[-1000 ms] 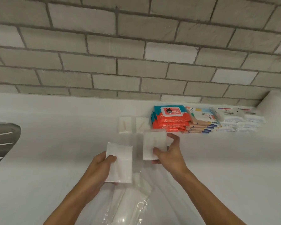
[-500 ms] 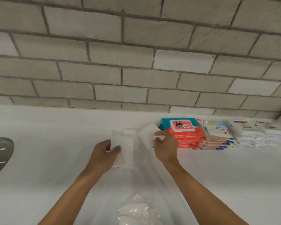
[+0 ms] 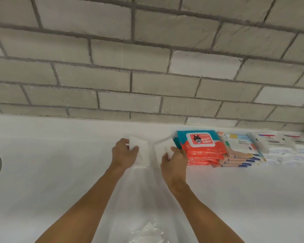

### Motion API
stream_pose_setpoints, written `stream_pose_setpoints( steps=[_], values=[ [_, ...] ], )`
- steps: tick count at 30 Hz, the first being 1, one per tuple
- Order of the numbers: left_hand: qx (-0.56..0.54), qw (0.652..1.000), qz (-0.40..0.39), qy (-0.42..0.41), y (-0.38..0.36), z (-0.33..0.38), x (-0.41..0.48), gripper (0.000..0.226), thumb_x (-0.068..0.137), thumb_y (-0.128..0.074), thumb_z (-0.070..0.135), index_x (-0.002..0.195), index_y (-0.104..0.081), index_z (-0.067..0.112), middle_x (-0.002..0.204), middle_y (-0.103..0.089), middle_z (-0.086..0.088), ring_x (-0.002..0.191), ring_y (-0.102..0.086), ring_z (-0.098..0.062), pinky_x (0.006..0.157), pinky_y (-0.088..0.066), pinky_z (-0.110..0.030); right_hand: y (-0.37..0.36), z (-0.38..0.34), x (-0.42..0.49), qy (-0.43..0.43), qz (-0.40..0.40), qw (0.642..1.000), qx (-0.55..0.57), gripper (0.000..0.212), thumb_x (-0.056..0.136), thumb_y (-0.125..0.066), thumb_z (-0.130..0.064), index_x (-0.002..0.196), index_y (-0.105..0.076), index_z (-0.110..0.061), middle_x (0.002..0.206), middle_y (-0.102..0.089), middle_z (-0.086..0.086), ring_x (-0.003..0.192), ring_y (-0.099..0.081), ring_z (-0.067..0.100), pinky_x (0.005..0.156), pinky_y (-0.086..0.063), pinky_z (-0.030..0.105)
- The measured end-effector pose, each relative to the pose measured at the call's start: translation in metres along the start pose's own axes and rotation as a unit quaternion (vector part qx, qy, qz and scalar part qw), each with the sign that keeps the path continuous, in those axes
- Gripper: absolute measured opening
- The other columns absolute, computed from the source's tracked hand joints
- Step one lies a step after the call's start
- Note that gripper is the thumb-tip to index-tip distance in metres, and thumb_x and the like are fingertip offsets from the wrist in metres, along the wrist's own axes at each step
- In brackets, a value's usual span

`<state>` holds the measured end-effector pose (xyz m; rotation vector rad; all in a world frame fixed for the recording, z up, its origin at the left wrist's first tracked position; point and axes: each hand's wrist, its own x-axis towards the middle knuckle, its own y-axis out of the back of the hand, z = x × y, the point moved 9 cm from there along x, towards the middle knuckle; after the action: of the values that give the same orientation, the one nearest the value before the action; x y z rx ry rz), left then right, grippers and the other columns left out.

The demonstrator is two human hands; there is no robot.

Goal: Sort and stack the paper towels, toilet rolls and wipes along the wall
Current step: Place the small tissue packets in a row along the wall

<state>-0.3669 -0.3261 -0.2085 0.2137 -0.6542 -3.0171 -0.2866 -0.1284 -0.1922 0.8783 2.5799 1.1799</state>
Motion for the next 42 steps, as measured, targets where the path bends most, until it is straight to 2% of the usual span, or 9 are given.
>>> stream_pose_setpoints(
  steps=[5, 9, 14, 17, 20, 23, 26, 32, 42],
  values=[
    [0.058, 0.998, 0.016, -0.021, -0.009, -0.009, 0.002, 0.050, 0.089, -0.070, 0.022, 0.129, -0.046, 0.005, 0.099, -0.066, -0.010, 0.084, -0.059, -0.021, 0.077, -0.047, -0.025, -0.005, 0.000, -0.008, 0.021, -0.062, 0.993, -0.102, 0.043, 0.099, -0.051, -0.032, 0.138, -0.043, -0.014, 0.146, -0.032, 0.005, 0.126, -0.047, 0.019, 0.103, -0.043, 0.027],
    [0.106, 0.994, 0.014, -0.023, -0.016, -0.018, 0.001, 0.051, 0.091, -0.066, 0.030, 0.130, -0.044, 0.006, 0.116, -0.057, -0.015, 0.110, -0.057, -0.031, 0.090, -0.047, -0.035, -0.009, -0.001, -0.013, 0.029, -0.107, 0.973, -0.204, 0.041, 0.098, -0.050, -0.042, 0.130, -0.044, -0.017, 0.138, -0.037, 0.006, 0.112, -0.056, 0.019, 0.093, -0.050, 0.031],
    [0.152, 0.988, 0.007, -0.030, -0.022, -0.016, 0.001, 0.049, 0.095, -0.058, 0.037, 0.129, -0.045, 0.005, 0.128, -0.048, -0.014, 0.116, -0.052, -0.032, 0.094, -0.047, -0.040, -0.014, -0.003, -0.019, 0.068, -0.129, 0.951, -0.274, 0.048, 0.099, -0.049, -0.040, 0.140, -0.033, -0.020, 0.152, -0.023, 0.010, 0.118, -0.055, 0.020, 0.094, -0.050, 0.030],
    [0.127, 0.991, -0.014, -0.038, -0.025, -0.020, 0.001, 0.060, 0.092, -0.061, 0.041, 0.137, -0.042, 0.007, 0.135, -0.044, -0.013, 0.122, -0.050, -0.030, 0.098, -0.045, -0.037, -0.015, -0.004, -0.022, 0.095, -0.129, 0.951, -0.265, 0.054, 0.099, -0.054, -0.032, 0.145, -0.028, -0.022, 0.158, -0.014, 0.011, 0.127, -0.050, 0.022, 0.100, -0.047, 0.031],
    [0.125, 0.989, -0.051, -0.053, -0.029, -0.024, -0.005, 0.085, 0.081, -0.072, 0.049, 0.147, -0.033, 0.014, 0.142, -0.038, -0.008, 0.132, -0.041, -0.027, 0.105, -0.039, -0.034, -0.021, -0.009, -0.023, 0.169, -0.126, 0.946, -0.245, 0.053, 0.097, -0.057, -0.025, 0.145, -0.035, -0.021, 0.156, -0.022, 0.008, 0.140, -0.032, 0.027, 0.109, -0.038, 0.033],
    [0.159, 0.977, -0.100, -0.097, -0.034, -0.022, -0.012, 0.099, 0.075, -0.078, 0.051, 0.154, -0.024, 0.024, 0.149, -0.029, -0.003, 0.139, -0.026, -0.024, 0.111, -0.030, -0.033, -0.028, -0.009, -0.024, 0.214, -0.145, 0.938, -0.230, 0.046, 0.099, -0.053, -0.021, 0.144, -0.042, -0.019, 0.155, -0.029, 0.005, 0.142, -0.027, 0.027, 0.116, -0.027, 0.032],
    [0.206, 0.961, -0.129, -0.130, -0.037, -0.027, -0.008, 0.087, 0.079, -0.075, 0.050, 0.152, -0.031, 0.031, 0.154, -0.026, -0.003, 0.139, -0.021, -0.025, 0.114, -0.026, -0.034, -0.032, -0.004, -0.024, 0.228, -0.166, 0.934, -0.221, 0.041, 0.102, -0.047, -0.019, 0.143, -0.043, -0.016, 0.153, -0.034, 0.004, 0.142, -0.030, 0.022, 0.116, -0.024, 0.027],
    [0.225, 0.953, -0.147, -0.142, -0.040, -0.041, 0.006, 0.065, 0.079, -0.072, 0.054, 0.138, -0.051, 0.037, 0.151, -0.042, 0.001, 0.143, -0.023, -0.021, 0.116, -0.021, -0.035, -0.035, 0.006, -0.013, 0.204, -0.157, 0.944, -0.205, 0.044, 0.101, -0.048, -0.015, 0.144, -0.042, -0.016, 0.153, -0.034, 0.003, 0.141, -0.033, 0.019, 0.115, -0.027, 0.027],
    [0.259, 0.946, -0.123, -0.153, -0.029, -0.024, -0.010, 0.079, 0.081, -0.073, 0.049, 0.149, -0.034, 0.037, 0.155, -0.031, -0.003, 0.141, -0.023, -0.027, 0.117, -0.025, -0.041, -0.023, 0.004, -0.019, 0.228, -0.131, 0.954, -0.146, 0.037, 0.099, -0.053, -0.015, 0.136, -0.052, -0.017, 0.149, -0.040, 0.004, 0.136, -0.041, 0.021, 0.111, -0.036, 0.029]
  ],
)
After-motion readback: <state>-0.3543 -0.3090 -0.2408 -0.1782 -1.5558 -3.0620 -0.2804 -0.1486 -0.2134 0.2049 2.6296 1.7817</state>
